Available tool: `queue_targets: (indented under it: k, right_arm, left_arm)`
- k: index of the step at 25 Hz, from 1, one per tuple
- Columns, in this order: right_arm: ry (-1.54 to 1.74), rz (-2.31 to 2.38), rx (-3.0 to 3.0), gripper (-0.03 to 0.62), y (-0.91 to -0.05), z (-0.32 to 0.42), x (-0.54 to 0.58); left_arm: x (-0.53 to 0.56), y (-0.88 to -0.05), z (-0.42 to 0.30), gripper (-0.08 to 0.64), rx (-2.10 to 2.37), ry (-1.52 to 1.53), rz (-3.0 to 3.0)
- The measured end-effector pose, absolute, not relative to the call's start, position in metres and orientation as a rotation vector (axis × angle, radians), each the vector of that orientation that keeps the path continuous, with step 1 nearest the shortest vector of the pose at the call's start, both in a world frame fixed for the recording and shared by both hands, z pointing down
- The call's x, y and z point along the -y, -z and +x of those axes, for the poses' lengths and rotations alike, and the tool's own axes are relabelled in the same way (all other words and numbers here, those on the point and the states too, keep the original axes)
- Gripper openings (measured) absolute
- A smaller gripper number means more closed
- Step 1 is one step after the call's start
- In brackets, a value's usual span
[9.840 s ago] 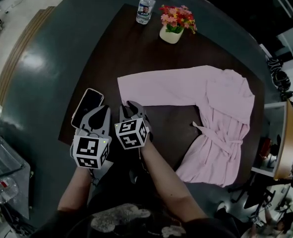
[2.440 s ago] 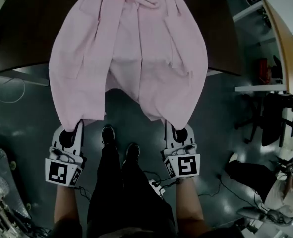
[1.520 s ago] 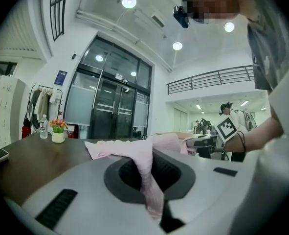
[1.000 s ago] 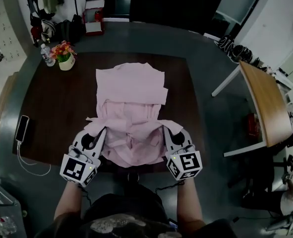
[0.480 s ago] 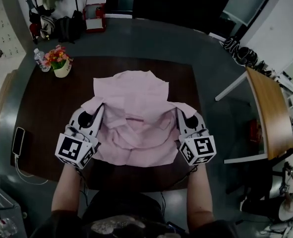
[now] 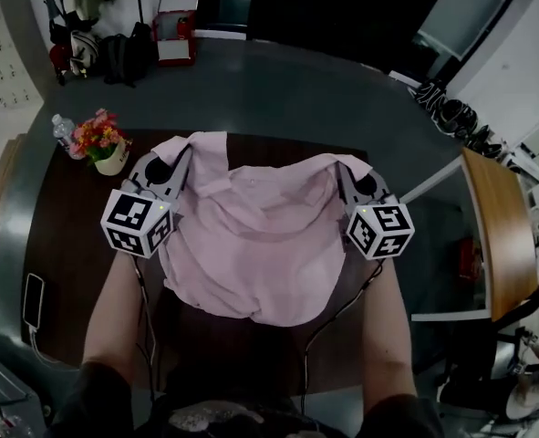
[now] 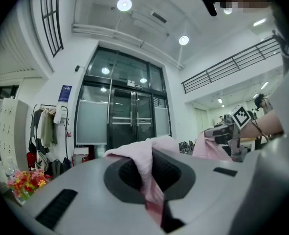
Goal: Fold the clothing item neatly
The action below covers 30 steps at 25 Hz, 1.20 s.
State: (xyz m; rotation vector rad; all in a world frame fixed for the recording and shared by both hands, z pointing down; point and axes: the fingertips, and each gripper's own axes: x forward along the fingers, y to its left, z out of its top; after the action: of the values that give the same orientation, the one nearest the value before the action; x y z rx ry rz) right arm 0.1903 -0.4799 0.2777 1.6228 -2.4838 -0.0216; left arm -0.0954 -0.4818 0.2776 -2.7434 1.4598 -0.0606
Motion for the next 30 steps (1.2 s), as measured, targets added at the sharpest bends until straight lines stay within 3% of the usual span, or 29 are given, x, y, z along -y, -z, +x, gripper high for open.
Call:
queue_targets:
  k: [5, 12, 26, 30]
  right_arm:
    - [-0.108, 1.681, 2.355, 0.005, -0.333, 0.214, 0.564]
    - [-0.333, 1.753, 2.011, 0.005, -0.462, 0.284, 0.593]
    - [-0.564, 1.786, 1.87, 0.028, -0.542, 0.312, 0.587]
    - [-0.546, 1.78, 1.898, 0.103, -0.535, 0.306, 0.579]
  left_arm:
    - [0.566, -0.341, -0.111, 0.022, -1.535, 0.316, -2.706]
    - [0.594, -0.472, -0.155, 0.023, -1.641, 0.687, -2.759]
    - [0.598, -0.543, -0.178, 0.025, -1.63, 0.92, -2.675]
    - [0.592, -0.535, -0.178, 0.151, -1.674, 0.865, -2.673]
